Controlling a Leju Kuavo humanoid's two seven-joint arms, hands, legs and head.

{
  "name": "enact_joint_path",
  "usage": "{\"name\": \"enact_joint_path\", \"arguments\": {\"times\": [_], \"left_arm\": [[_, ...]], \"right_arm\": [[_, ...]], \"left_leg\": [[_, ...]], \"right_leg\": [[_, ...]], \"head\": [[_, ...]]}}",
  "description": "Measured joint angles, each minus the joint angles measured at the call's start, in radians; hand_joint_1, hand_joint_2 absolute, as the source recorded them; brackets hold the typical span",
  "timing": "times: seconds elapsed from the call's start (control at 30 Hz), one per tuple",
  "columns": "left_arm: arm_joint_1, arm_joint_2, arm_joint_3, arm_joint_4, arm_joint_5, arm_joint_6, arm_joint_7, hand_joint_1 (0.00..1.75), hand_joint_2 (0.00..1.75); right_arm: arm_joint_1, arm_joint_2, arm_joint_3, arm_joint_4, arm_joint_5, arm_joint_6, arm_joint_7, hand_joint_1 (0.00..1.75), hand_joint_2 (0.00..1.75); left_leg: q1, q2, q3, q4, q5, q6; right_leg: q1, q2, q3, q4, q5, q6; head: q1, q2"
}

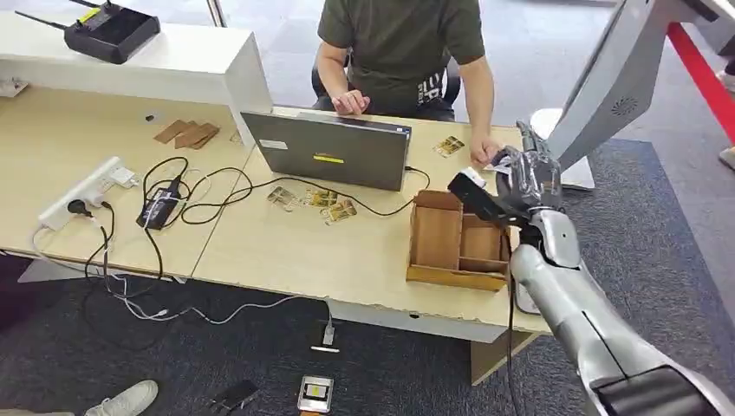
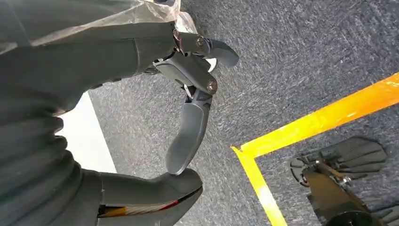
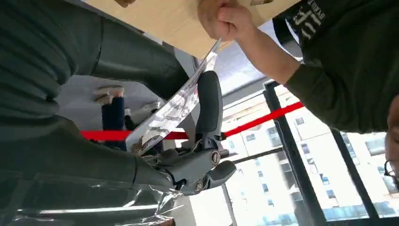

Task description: Pass the card to the sensor for recognition and then transmit it.

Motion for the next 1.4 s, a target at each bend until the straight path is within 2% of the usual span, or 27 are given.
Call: {"name": "enact_joint_path", "arguments": {"times": [0.2,0.37,0.8,1.1,1.27,1.4], "left_arm": [[0.009,0.0,0.0,0.0,0.01,0.006,-0.002,0.0,1.75],[0.022,0.003,0.0,0.0,0.032,0.016,-0.002,0.0,1.75],[0.07,0.024,0.003,0.0,0.08,0.051,-0.032,0.0,1.75],[0.087,0.04,0.006,0.0,0.103,0.063,-0.048,0.0,1.75],[0.102,0.05,0.013,0.0,0.117,0.064,-0.061,0.0,1.75],[0.11,0.056,0.018,0.0,0.117,0.066,-0.062,0.0,1.75]], "right_arm": [[0.037,-0.024,-0.055,-0.062,-0.093,-0.045,-0.04,1.75,1.75],[0.108,-0.055,-0.095,-0.167,-0.154,-0.071,-0.039,1.75,1.75],[0.345,-0.178,-0.192,-0.457,-0.235,-0.102,0.016,1.75,1.75],[0.5,-0.275,-0.236,-0.574,-0.324,-0.113,0.052,1.75,1.75],[0.567,-0.32,-0.24,-0.637,-0.28,-0.062,0.094,1.75,1.75],[0.616,-0.357,-0.25,-0.702,-0.252,0.035,0.127,1.75,1.75]], "left_leg": [[0.0,0.0,0.0,0.0,0.0,0.0],[0.0,0.0,0.0,0.0,0.0,0.0],[0.0,0.0,0.0,0.0,0.0,0.0],[0.0,0.001,0.0,0.0,-0.001,0.001],[0.0,0.001,0.0,0.0,-0.001,0.0],[0.0,0.001,0.0,0.0,-0.001,0.0]], "right_leg": [[0.0,0.0,0.0,0.0,0.0,0.0],[0.0,0.0,0.0,0.0,0.0,0.0],[0.0,0.0,0.001,-0.001,0.0,0.0],[0.0,0.0,0.001,-0.001,0.0,0.0],[0.0,0.0,0.0,-0.001,0.0,0.0],[0.0,0.0,0.0,-0.001,0.0,0.0]], "head": [[0.0,0.0],[0.0,0.0],[0.0,0.0],[0.0,0.0],[0.0,0.0],[0.0,0.0]]}}
